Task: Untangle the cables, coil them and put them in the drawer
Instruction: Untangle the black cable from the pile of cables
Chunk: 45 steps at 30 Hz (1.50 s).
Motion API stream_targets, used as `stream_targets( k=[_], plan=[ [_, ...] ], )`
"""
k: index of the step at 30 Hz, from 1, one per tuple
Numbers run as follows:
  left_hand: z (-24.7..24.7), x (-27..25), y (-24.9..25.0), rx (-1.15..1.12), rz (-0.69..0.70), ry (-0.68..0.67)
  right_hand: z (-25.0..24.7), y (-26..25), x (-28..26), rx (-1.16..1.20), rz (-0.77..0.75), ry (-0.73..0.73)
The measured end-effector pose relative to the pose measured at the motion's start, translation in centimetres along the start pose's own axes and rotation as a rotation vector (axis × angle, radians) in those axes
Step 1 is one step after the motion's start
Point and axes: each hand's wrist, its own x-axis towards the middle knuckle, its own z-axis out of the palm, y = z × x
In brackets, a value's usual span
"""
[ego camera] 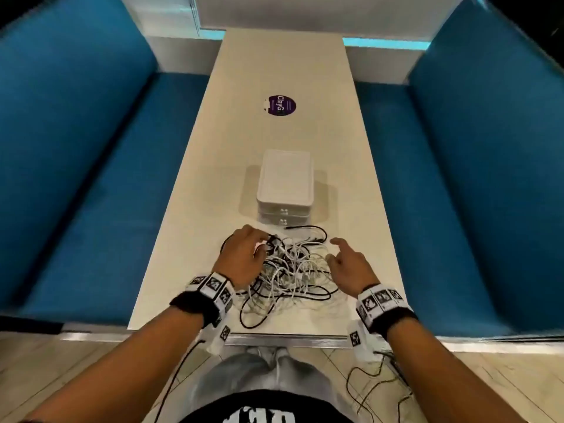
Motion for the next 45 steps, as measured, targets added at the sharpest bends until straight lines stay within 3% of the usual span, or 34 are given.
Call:
stream_targets(
  k=[4, 9, 13, 19, 25, 29, 33, 39, 43, 45],
  plan=[
    [2.4, 1.9, 3.1, -0.006, 0.099, -0.127, 0.1, -0.2, 2.0, -0.176, 0.082, -0.157],
    [4.4, 3.1, 4.4, 0.084, 0.038, -0.198, -0.4, -1.2, 3.5, -0.246, 0.044, -0.035],
    [4.5, 3.2, 4.3, 0.118, 0.034, -0.240, -0.4, -1.3, 4.6, -0.118, 0.018, 0.061],
    [4.1, 3.3, 4.6, 0.247, 0.082, -0.370, -0.1, -2.0, 4.6, 0.119, -0.027, -0.011],
    [4.8, 3.0, 5.7, 0.507, 0.050, -0.368, -1.8, -2.3, 4.2, 0.113, -0.161, -0.118],
    [4.5, 3.1, 5.8, 0.548, -0.022, -0.402, -3.1, -2.6, 3.9, 0.164, -0.181, -0.174],
    [4.2, 3.3, 6.5, 0.574, -0.006, -0.353, -3.5, -3.2, 3.7, 0.214, -0.180, -0.234],
    [4.2, 4.0, 6.7, 0.438, 0.127, -0.419, -3.4, -4.3, 4.1, 0.339, -0.168, -0.250],
    [3.8, 4.1, 6.5, 0.372, 0.073, -0.433, -3.2, -5.5, 4.5, 0.391, -0.174, -0.225],
    [3.9, 4.0, 6.7, 0.298, 0.057, -0.350, -3.2, -6.4, 4.1, 0.389, -0.194, -0.211]
  ],
)
